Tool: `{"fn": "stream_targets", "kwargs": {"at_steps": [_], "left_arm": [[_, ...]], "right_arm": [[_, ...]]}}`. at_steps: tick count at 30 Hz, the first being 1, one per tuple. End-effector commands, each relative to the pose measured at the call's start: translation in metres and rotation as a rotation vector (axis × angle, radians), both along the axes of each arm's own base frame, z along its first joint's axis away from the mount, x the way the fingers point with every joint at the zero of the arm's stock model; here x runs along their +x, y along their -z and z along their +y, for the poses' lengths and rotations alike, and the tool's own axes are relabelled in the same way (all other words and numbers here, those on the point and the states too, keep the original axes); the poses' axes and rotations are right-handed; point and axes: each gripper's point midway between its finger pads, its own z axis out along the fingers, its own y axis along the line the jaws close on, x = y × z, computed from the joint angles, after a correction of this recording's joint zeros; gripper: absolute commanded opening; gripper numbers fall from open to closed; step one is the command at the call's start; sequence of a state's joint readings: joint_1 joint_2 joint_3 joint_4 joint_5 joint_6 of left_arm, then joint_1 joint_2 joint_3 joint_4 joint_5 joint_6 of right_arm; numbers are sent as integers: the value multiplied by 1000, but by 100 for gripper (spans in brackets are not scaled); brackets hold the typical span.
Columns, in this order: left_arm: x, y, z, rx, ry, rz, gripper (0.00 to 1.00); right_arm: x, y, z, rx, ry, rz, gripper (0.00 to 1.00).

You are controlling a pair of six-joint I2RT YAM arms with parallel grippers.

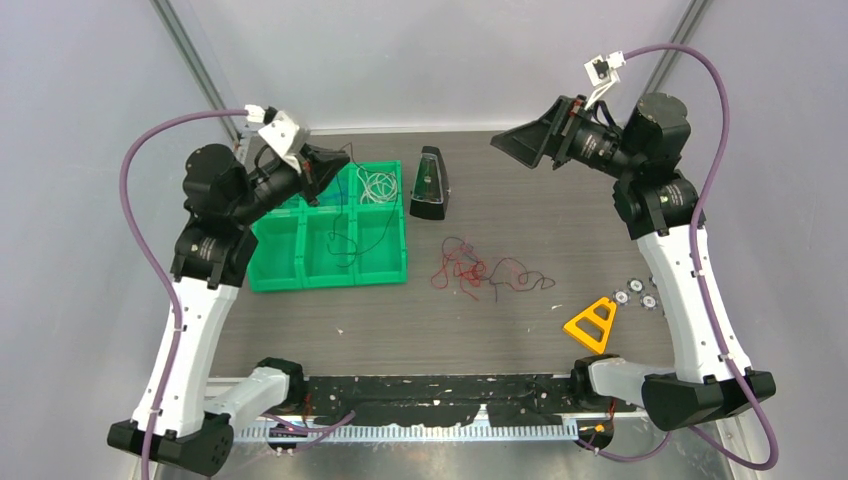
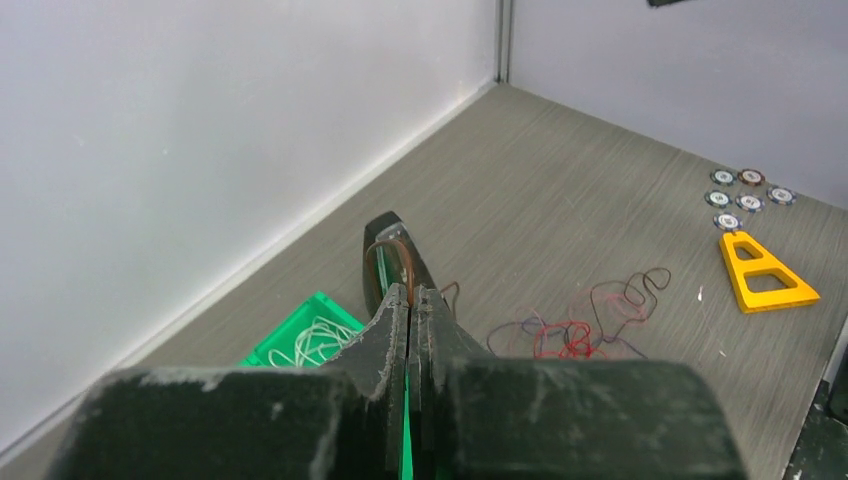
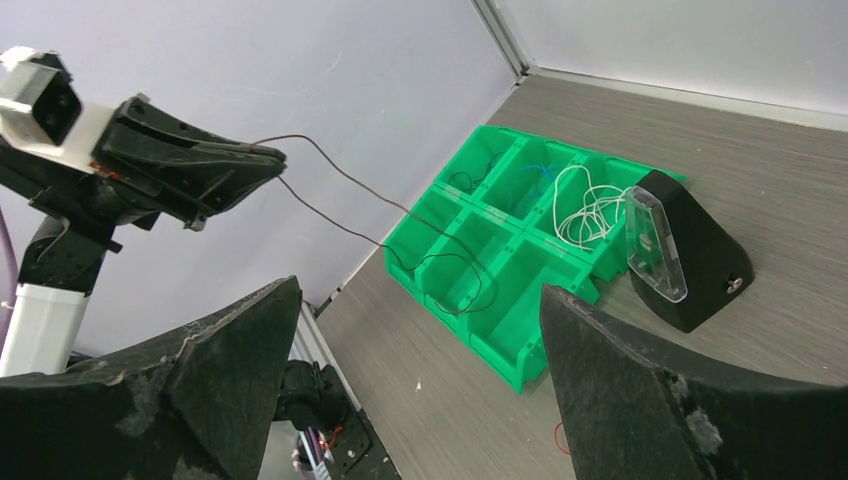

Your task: Untangle the cables

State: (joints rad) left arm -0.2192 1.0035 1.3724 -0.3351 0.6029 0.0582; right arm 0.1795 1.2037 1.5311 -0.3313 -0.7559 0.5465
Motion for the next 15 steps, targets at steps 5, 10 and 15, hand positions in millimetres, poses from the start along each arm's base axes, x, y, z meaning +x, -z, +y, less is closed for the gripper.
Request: {"fn": "stream_targets", "kwargs": {"at_steps": [5, 10, 15], "left_arm": [[30, 18, -6, -63, -19, 66, 0], [56, 37, -7, -78, -58, 117, 0], [65, 85, -8, -43, -69, 203, 0]], "right_arm": [[-3, 1, -1, -25, 9, -28, 95], [1, 7, -1, -34, 10, -11, 95], [4, 12, -2, -57, 17, -16, 95]]}}
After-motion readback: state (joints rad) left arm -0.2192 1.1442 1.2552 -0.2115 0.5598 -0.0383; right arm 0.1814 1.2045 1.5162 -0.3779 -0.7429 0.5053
